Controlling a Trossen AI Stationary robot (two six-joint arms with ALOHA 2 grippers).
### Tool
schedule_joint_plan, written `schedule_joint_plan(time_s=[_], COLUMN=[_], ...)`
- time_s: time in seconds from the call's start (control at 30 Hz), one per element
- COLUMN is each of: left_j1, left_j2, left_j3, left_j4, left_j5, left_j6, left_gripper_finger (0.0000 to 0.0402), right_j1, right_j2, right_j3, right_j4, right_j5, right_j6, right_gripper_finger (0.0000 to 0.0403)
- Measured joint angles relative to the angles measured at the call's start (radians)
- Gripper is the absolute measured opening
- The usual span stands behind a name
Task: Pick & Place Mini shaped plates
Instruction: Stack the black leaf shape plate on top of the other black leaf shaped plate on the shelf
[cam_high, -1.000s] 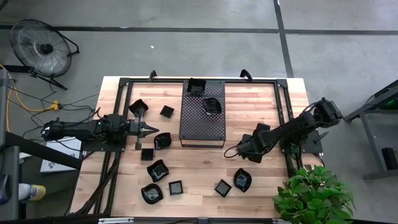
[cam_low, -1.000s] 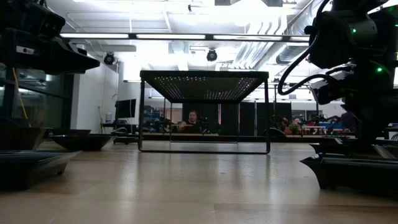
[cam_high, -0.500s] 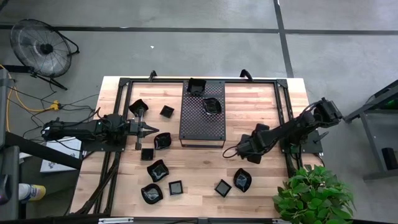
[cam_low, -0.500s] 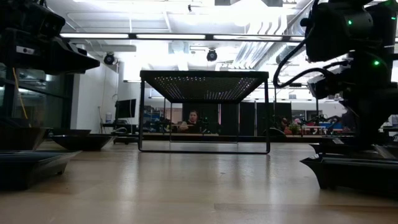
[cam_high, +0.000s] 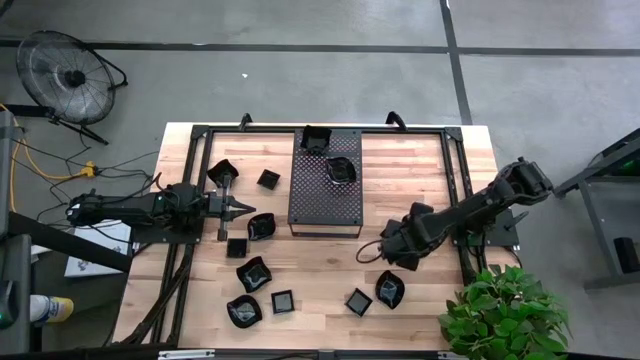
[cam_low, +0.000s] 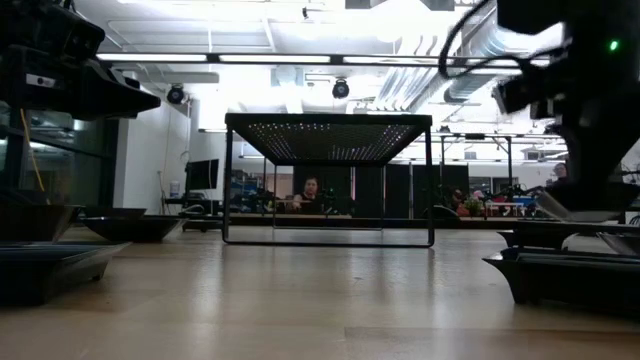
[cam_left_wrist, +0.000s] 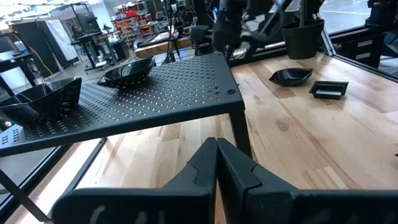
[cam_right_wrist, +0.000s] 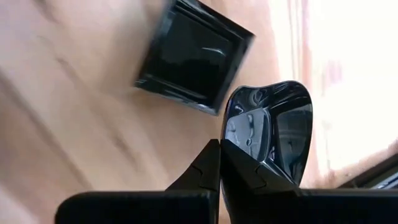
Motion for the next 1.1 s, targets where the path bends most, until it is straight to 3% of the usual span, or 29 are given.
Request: schedule_joint_plan(time_s=[0.33,0.8,1.1], left_j1=[0.000,0.000,0.000], left_j2=[0.000,0.000,0.000], left_j3=[0.000,0.000,0.000], left_j4=[0.000,0.000,0.000], left_j5=[0.000,0.000,0.000], left_j6=[0.000,0.000,0.000], left_gripper_finger=[0.0001,0.0001,0.0001], right_j1=[0.060,0.063,0.060], right_j2=[0.003,0.102,0.112], right_j3=[0.168,0.365,0.392], right_j4=[-0.037,-0.143,-0.190], right_j5=[-0.073,-0.137,-0.128], right_j6=[0.072,-0.054,-0.065], right_gripper_finger=[0.0000,0.0000,0.0000])
